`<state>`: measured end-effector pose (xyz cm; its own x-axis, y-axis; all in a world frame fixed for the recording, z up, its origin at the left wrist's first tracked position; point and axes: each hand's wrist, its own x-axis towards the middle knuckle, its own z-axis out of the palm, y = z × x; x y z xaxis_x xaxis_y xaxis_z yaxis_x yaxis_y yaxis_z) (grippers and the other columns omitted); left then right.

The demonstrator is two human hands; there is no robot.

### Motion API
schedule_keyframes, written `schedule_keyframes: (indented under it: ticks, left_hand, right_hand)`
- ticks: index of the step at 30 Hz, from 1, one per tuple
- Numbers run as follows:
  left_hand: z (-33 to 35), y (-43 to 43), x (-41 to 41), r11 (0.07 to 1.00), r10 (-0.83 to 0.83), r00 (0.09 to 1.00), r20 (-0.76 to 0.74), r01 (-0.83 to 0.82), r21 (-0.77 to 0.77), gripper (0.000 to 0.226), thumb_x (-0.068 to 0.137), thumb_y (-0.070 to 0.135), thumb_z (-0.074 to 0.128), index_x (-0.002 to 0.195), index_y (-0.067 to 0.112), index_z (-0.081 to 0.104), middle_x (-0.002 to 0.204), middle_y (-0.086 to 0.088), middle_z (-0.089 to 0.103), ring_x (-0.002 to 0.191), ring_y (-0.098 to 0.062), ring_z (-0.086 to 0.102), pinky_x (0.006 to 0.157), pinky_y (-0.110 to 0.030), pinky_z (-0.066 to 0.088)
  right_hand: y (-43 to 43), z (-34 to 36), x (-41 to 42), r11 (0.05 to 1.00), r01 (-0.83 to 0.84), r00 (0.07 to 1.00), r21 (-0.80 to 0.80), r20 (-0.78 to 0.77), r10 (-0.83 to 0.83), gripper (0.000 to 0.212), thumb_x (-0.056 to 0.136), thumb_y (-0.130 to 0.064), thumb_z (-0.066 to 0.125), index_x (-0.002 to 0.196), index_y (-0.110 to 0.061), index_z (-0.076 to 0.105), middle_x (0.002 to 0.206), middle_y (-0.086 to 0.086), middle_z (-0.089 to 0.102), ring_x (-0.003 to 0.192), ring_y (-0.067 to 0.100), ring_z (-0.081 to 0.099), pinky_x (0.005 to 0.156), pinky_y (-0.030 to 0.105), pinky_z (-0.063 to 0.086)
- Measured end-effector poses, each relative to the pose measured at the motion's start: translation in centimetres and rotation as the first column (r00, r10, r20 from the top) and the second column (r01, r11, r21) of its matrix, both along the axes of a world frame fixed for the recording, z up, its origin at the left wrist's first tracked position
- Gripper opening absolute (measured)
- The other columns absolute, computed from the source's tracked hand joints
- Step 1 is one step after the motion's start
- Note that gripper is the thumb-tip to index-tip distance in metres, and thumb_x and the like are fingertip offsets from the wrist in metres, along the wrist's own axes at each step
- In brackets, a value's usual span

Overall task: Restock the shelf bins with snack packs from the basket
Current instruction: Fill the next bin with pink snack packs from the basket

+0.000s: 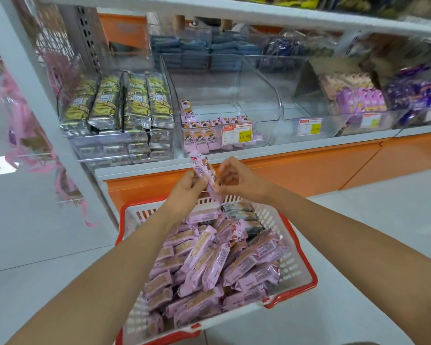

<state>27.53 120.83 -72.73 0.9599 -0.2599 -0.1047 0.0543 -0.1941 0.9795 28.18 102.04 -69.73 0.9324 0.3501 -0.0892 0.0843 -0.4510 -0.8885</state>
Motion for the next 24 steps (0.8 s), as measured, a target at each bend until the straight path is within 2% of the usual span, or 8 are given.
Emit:
schedule_keyframes:
  ticks: [3, 7, 10, 11, 13, 17, 20, 24]
  left_hand:
    - [1.2, -0.1, -0.2, 0.996, -0.015, 1.0, 0.022, 0.017, -0.089, 0.023, 0.103, 0.029, 0.048, 0.112, 0.009, 0.056, 0.111, -0.02, 0.066, 0.108, -0.032, 0.063, 0.104, -0.053, 0.045]
    - [3.2, -0.4, -0.6, 0.987, 0.102, 0.948, 0.301, -0.134, 0.089, 0.022, 0.105, 0.025, 0.041, 0.103, 0.01, 0.057, 0.092, -0.011, 0.067, 0.086, -0.027, 0.063, 0.083, -0.051, 0.051]
    - [5.0, 0.5, -0.2, 0.86, 0.102, 0.667, 0.738, -0.433, 0.272, 0.024, 0.1, 0.017, 0.041, 0.106, 0.014, 0.064, 0.097, -0.002, 0.062, 0.091, -0.024, 0.056, 0.08, -0.037, 0.041]
    - [5.5, 1.0, 0.2, 0.8, 0.068, 0.565, 0.822, -0.523, 0.293, 0.024, 0.096, 0.017, 0.042, 0.104, 0.013, 0.064, 0.1, -0.003, 0.059, 0.095, -0.025, 0.053, 0.084, -0.036, 0.036]
    - [6.4, 1.9, 1.4, 0.7, -0.003, 0.465, 0.885, -0.631, 0.334, 0.026, 0.09, 0.019, 0.044, 0.107, 0.013, 0.063, 0.113, -0.006, 0.057, 0.112, -0.028, 0.049, 0.098, -0.04, 0.03]
    - [6.9, 3.6, 3.7, 0.552, -0.168, 0.519, 0.838, -0.655, 0.516, 0.052, 0.09, 0.024, 0.046, 0.14, 0.016, 0.049, 0.155, -0.009, 0.037, 0.148, -0.03, 0.023, 0.121, -0.049, 0.005]
    - [6.3, 4.3, 4.6, 0.462, -0.234, 0.575, 0.784, -0.644, 0.61, 0.061, 0.092, 0.032, 0.039, 0.151, 0.018, 0.038, 0.16, -0.009, 0.03, 0.15, -0.029, 0.018, 0.122, -0.051, 0.001]
    - [5.1, 4.4, 5.5, 0.392, -0.259, 0.562, 0.786, -0.682, 0.617, 0.062, 0.092, 0.036, 0.035, 0.152, 0.019, 0.037, 0.156, -0.01, 0.037, 0.147, -0.031, 0.027, 0.121, -0.054, 0.007]
  right_hand:
    - [-0.1, 1.2, -0.7, 1.0, -0.002, 0.998, 0.03, 0.069, 0.0, 0.04, 0.079, -0.012, 0.08, 0.104, -0.006, 0.049, 0.088, -0.002, 0.058, 0.078, 0.015, 0.057, 0.077, 0.039, 0.052]
    - [-0.5, 4.1, -0.7, 0.999, 0.042, 0.984, 0.012, 0.173, -0.043, 0.034, 0.078, -0.012, 0.08, 0.099, -0.014, 0.055, 0.087, -0.001, 0.06, 0.078, 0.012, 0.058, 0.076, 0.033, 0.053]
    - [-0.7, 6.8, 0.6, 0.993, 0.109, 0.962, 0.033, 0.247, -0.114, 0.03, 0.078, -0.011, 0.08, 0.098, -0.017, 0.059, 0.091, 0.006, 0.063, 0.079, 0.013, 0.058, 0.075, 0.028, 0.052]
    - [-0.7, 7.7, 1.2, 0.989, 0.14, 0.951, 0.041, 0.271, -0.146, 0.028, 0.078, -0.011, 0.08, 0.098, -0.017, 0.061, 0.092, 0.01, 0.063, 0.078, 0.015, 0.057, 0.075, 0.028, 0.052]
    - [-0.6, 9.2, 2.7, 0.976, 0.211, 0.924, 0.044, 0.317, -0.214, 0.024, 0.08, -0.011, 0.078, 0.1, -0.013, 0.064, 0.089, 0.011, 0.062, 0.072, 0.013, 0.055, 0.072, 0.028, 0.051]
    - [0.1, 10.9, 6.6, 0.937, 0.348, 0.87, 0.028, 0.363, -0.334, 0.019, 0.083, -0.018, 0.077, 0.099, -0.012, 0.067, 0.074, 0.002, 0.062, 0.061, 0.009, 0.056, 0.061, 0.022, 0.048]
    - [0.9, 10.9, 10.2, 0.905, 0.424, 0.844, -0.017, 0.37, -0.389, 0.018, 0.082, -0.025, 0.078, 0.092, -0.013, 0.068, 0.069, -0.001, 0.061, 0.064, 0.012, 0.057, 0.065, 0.029, 0.051]
    - [2.0, 9.8, 15.1, 0.873, 0.46, 0.85, -0.16, 0.364, -0.382, 0.016, 0.08, -0.028, 0.08, 0.082, -0.018, 0.068, 0.074, -0.001, 0.063, 0.08, 0.02, 0.064, 0.085, 0.04, 0.056]
